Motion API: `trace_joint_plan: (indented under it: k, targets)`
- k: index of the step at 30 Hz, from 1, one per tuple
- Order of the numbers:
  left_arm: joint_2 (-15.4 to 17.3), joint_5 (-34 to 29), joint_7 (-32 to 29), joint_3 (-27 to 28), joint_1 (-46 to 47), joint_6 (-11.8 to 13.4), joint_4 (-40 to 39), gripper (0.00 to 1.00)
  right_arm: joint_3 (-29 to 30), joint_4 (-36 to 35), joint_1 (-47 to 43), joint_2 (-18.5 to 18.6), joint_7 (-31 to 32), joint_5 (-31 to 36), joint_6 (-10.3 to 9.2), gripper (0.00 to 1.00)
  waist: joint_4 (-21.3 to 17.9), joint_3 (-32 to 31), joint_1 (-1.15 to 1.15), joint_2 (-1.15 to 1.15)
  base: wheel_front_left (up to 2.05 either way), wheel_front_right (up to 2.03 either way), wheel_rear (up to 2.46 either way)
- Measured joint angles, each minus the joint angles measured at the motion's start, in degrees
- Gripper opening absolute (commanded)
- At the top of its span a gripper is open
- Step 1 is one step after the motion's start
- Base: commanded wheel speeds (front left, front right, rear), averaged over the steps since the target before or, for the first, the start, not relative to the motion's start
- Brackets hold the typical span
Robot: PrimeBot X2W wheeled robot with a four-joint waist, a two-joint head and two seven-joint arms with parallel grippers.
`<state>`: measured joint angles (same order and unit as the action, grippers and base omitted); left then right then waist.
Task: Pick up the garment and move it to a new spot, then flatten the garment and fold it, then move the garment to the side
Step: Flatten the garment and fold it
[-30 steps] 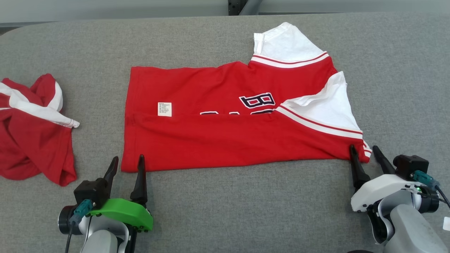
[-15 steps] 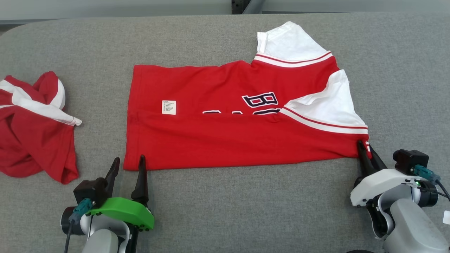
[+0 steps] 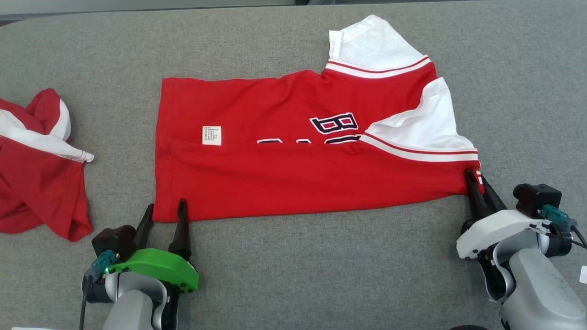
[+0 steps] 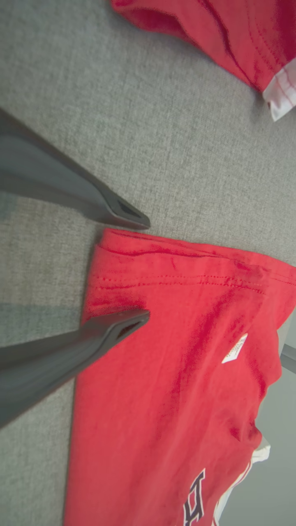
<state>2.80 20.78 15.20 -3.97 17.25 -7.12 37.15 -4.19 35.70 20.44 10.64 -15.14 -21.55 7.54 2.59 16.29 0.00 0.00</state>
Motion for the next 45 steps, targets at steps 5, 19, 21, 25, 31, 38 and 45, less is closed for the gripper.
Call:
trace_joint_plan:
  k: [5, 19, 21, 25, 31, 38, 45]
  targets:
    - [0.1, 1.6, 0.0, -1.1, 0.6, 0.0, 0.7, 0.00, 0.0, -0.1, 0.0, 0.1, 0.0, 0.0, 0.00, 0.00, -0.1, 0.0, 0.00, 0.00, 0.00, 0.00, 0.00]
    - [0.0, 4.6, -0.1, -4.6, -4.0, -0.3, -3.5, 0.00, 0.6, 1.9, -2.4, -1.6, 0.0, -1.1, 0.00, 0.00, 0.2, -6.8, 0.00, 0.00, 0.00, 0.00, 0.00]
    - [0.4, 4.3, -0.1, -4.4, -5.3, -0.3, -3.5, 0.00, 0.2, 2.7, -3.1, -1.9, 0.0, -1.1, 0.00, 0.00, 0.3, -8.7, 0.00, 0.00, 0.00, 0.00, 0.00]
    - [1.4, 4.2, -0.1, -4.2, -7.5, -0.4, -2.8, 0.00, -0.4, 4.0, -4.4, -2.5, 0.0, -1.5, 0.00, 0.00, 0.2, -13.0, 0.00, 0.00, 0.00, 0.00, 0.00]
    - [2.3, 4.7, -0.1, -4.1, -11.4, -0.4, 0.2, 0.00, -1.8, 6.1, -8.5, -3.3, 0.0, -2.6, 0.00, 0.00, 0.0, -18.7, 0.00, 0.00, 0.00, 0.00, 0.00]
    - [2.9, 5.2, -0.1, -3.1, -16.1, -0.4, 2.3, 0.00, -2.9, 6.5, -14.6, -2.2, 0.0, -4.7, 0.01, 0.00, -0.6, -23.8, -0.01, 0.00, 0.00, 0.00, 0.00]
    - [2.7, 4.9, -0.1, -2.0, -17.9, -0.4, 3.4, 0.00, -4.6, 5.3, -17.3, -1.9, 0.0, -6.0, 0.01, 0.00, -1.8, -23.5, -0.01, 0.00, 0.00, 0.00, 0.00]
